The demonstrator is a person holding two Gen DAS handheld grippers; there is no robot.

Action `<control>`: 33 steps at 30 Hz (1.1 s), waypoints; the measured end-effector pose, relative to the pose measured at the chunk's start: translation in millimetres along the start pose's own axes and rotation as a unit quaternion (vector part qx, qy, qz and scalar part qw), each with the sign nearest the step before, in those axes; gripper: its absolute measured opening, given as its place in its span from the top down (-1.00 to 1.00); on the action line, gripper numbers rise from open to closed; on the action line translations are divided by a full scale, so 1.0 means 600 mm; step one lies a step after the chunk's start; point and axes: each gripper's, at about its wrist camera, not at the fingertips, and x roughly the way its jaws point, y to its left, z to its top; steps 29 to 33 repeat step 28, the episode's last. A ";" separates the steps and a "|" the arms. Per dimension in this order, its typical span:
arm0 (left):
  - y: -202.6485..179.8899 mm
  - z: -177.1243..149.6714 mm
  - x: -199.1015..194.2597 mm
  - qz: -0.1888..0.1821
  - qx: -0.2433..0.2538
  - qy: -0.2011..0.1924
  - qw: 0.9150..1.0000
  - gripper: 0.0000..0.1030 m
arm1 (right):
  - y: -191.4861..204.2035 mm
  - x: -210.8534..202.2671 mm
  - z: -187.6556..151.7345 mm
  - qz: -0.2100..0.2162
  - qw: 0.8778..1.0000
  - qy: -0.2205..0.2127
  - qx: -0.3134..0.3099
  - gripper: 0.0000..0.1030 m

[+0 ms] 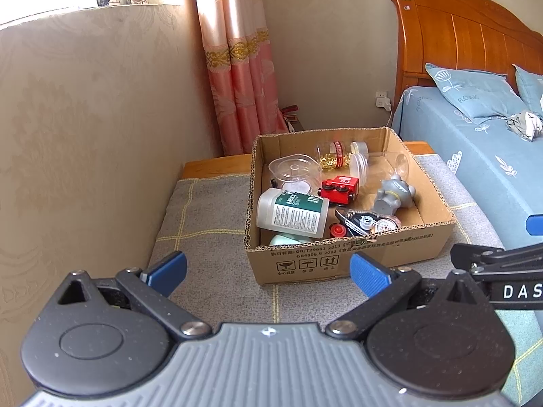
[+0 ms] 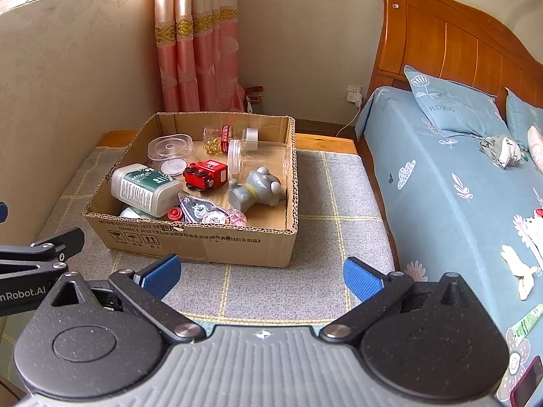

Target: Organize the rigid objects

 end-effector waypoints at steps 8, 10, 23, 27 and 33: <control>0.000 0.000 -0.002 0.000 -0.001 0.000 1.000 -0.98 | 0.002 -0.002 0.000 0.000 1.000 0.000 0.000 -1.00; 0.001 -0.001 -0.003 0.000 -0.001 -0.001 1.000 -0.98 | 0.002 -0.002 0.000 0.002 1.000 0.000 -0.001 -1.00; 0.000 -0.002 -0.004 0.000 -0.002 -0.001 1.000 -0.98 | 0.002 -0.004 -0.001 0.002 1.000 -0.002 -0.001 -1.00; 0.000 -0.001 -0.007 0.000 -0.002 -0.001 1.000 -0.98 | 0.002 -0.004 0.000 0.003 1.000 -0.002 -0.001 -1.00; 0.000 -0.001 -0.007 0.000 -0.003 -0.001 1.000 -0.98 | 0.002 -0.004 0.000 0.002 1.000 -0.002 -0.001 -1.00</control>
